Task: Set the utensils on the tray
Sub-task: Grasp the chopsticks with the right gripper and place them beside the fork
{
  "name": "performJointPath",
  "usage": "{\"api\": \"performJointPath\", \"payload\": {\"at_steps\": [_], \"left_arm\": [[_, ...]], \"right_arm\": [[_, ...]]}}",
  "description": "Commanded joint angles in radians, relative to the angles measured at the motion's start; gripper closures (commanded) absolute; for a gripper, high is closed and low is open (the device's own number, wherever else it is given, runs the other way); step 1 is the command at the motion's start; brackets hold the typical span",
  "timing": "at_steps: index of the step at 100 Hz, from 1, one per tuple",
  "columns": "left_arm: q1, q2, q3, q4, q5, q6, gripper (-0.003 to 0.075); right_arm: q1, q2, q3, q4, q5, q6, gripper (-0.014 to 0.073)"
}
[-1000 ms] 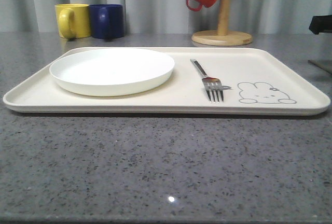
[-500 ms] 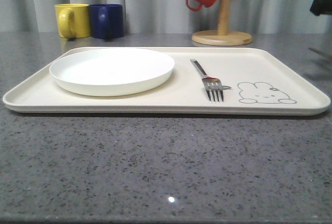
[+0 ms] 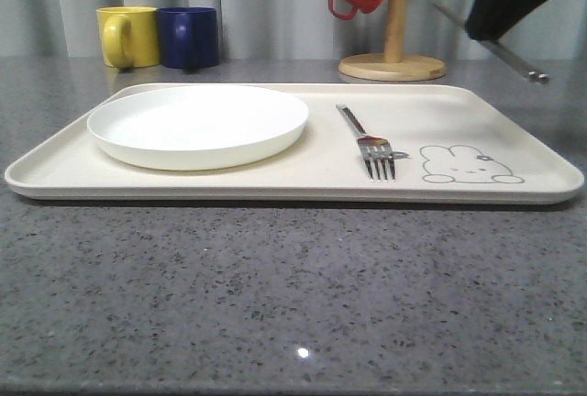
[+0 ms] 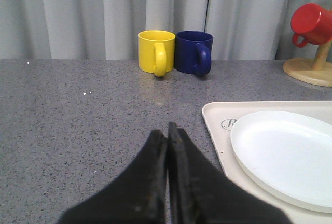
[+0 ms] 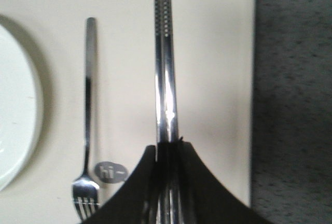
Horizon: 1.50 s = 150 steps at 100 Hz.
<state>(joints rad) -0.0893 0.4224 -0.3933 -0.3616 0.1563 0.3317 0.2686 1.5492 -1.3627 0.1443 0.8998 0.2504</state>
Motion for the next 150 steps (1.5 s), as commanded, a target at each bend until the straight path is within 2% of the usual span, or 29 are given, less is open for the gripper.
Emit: {"api": "performJointPath", "payload": {"at_steps": [1,13,25,123,137,150], "left_arm": [[0.003,0.007,-0.028,-0.011,-0.079,0.002,0.0738],[0.003,0.007,-0.028,-0.011,-0.079,0.002,0.0738],[0.003,0.007,-0.028,-0.011,-0.079,0.002,0.0738],[0.003,0.007,-0.028,-0.011,-0.079,0.002,0.0738],[0.003,0.007,-0.028,-0.011,-0.079,0.002,0.0738],[0.003,0.007,-0.028,-0.011,-0.079,0.002,0.0738]], "right_arm": [[0.048,-0.017,-0.034,-0.042,-0.078,0.066,0.063],[0.102,0.015,-0.034,-0.144,-0.095,0.173,0.063],[0.118,0.037,-0.034,-0.188,-0.1,0.239,0.063],[0.142,0.167,-0.033,-0.157,-0.108,0.249,0.0627],[0.142,0.167,-0.033,-0.156,-0.101,0.249,0.0557],[0.142,0.167,-0.033,-0.156,-0.09,0.249,0.0424]]}}
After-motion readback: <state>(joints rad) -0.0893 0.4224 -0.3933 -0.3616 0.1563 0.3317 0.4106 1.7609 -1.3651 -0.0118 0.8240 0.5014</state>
